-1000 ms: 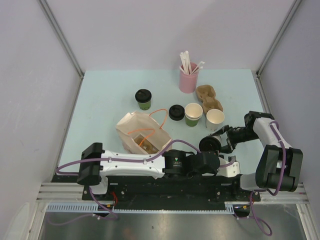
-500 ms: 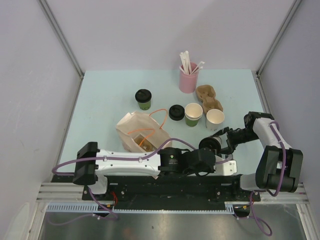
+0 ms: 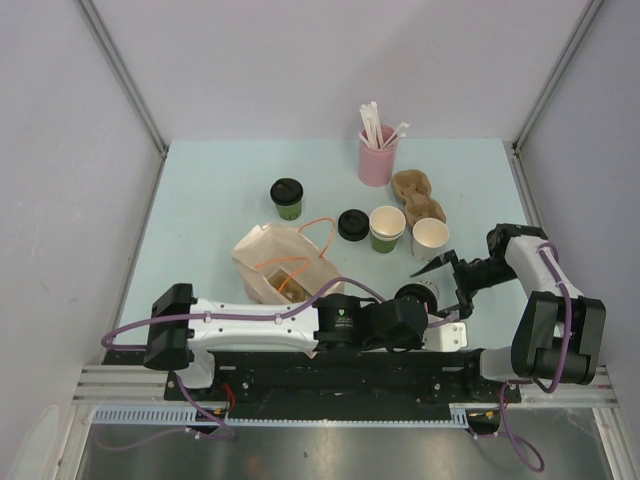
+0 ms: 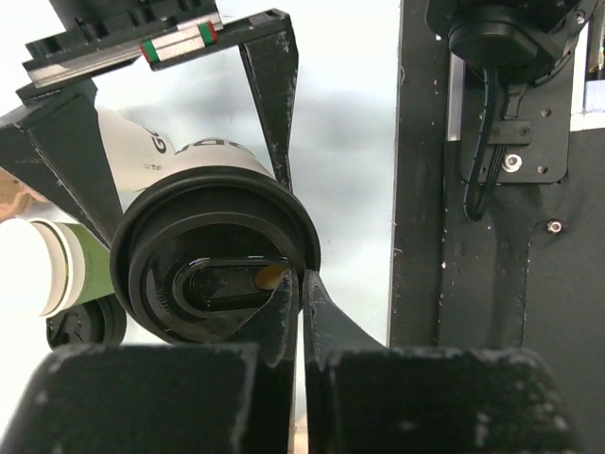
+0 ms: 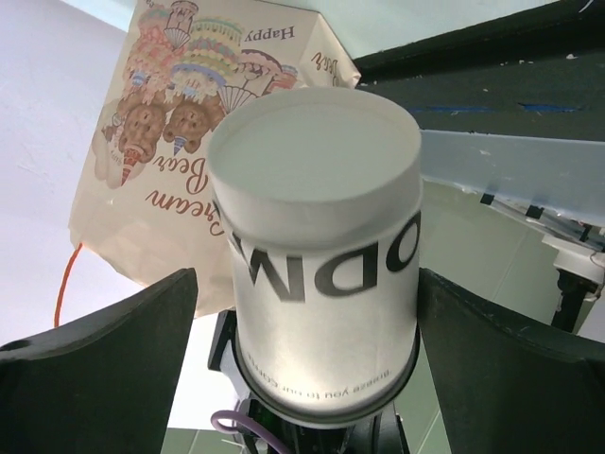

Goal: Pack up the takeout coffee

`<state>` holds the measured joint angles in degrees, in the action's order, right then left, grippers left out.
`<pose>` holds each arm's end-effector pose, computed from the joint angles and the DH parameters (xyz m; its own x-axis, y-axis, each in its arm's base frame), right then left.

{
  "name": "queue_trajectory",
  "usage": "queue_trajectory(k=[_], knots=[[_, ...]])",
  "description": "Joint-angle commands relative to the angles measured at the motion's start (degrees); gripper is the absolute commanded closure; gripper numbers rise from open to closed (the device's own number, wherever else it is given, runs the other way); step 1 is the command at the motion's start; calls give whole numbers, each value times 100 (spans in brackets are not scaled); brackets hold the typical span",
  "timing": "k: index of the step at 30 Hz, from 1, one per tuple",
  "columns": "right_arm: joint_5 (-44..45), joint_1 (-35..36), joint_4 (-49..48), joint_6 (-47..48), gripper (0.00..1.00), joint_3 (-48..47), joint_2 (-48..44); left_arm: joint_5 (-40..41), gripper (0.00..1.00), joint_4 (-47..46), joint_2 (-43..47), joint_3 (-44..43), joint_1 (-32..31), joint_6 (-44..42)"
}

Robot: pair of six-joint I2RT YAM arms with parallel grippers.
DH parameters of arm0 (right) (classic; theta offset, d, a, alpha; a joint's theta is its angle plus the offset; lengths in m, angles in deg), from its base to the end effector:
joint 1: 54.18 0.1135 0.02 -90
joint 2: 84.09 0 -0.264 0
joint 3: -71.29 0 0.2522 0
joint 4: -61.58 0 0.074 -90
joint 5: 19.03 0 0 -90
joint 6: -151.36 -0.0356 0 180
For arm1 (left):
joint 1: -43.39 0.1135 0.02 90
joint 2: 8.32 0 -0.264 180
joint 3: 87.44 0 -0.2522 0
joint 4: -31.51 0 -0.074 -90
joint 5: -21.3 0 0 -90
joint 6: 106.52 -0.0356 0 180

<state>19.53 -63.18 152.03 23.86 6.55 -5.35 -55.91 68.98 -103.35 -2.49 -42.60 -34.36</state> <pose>0.1912 -0.0021 0.2183 -0.5821 0.4764 0.6589 0.8125 0.3720 0.4488 0.0346 -0.3802 0.3105 0.2538 0.6520 -0.7145 0.9274 0.0460 0.3714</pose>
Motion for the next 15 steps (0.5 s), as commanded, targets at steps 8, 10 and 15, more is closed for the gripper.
queue_trajectory(k=[8,10,15], knots=[[362,-23,961,495,0,-105,36,-322,100,617,274,-193,232,624],[564,-41,1015,673,0,-315,45,-304,100,949,265,-264,320,694],[1169,-58,1006,611,0,-676,-78,-558,100,1312,405,-255,373,1116]])
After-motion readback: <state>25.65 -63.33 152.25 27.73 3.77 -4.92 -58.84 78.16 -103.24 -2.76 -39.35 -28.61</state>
